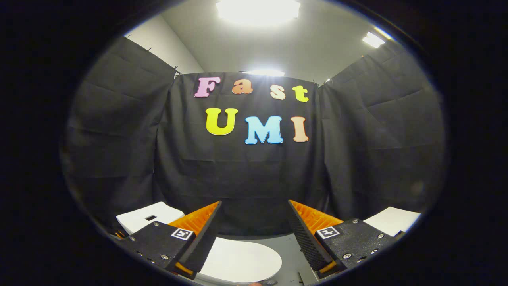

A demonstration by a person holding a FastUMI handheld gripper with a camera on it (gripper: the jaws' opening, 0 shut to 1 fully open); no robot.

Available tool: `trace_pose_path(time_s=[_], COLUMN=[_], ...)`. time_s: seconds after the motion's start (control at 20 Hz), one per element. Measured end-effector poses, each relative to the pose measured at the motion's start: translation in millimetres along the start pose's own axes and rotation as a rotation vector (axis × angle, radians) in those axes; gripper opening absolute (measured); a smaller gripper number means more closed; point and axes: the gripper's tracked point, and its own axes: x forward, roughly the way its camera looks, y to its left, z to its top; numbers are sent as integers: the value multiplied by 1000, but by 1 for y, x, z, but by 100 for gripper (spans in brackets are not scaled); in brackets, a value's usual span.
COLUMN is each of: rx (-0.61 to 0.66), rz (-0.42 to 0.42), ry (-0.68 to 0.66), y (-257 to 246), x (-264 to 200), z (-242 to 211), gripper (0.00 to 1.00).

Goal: Open the toilet lid.

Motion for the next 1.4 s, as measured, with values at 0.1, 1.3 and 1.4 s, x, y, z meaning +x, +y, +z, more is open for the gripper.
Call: trace_pose_path(time_s=[0.1,1.3,1.4], rx=[-3,531,578], rz=[13,-70,-102], ry=[9,405,432], y=[8,-27,-40], x=[5,15,11], z=[-8,-221,-241], gripper=[97,95,95])
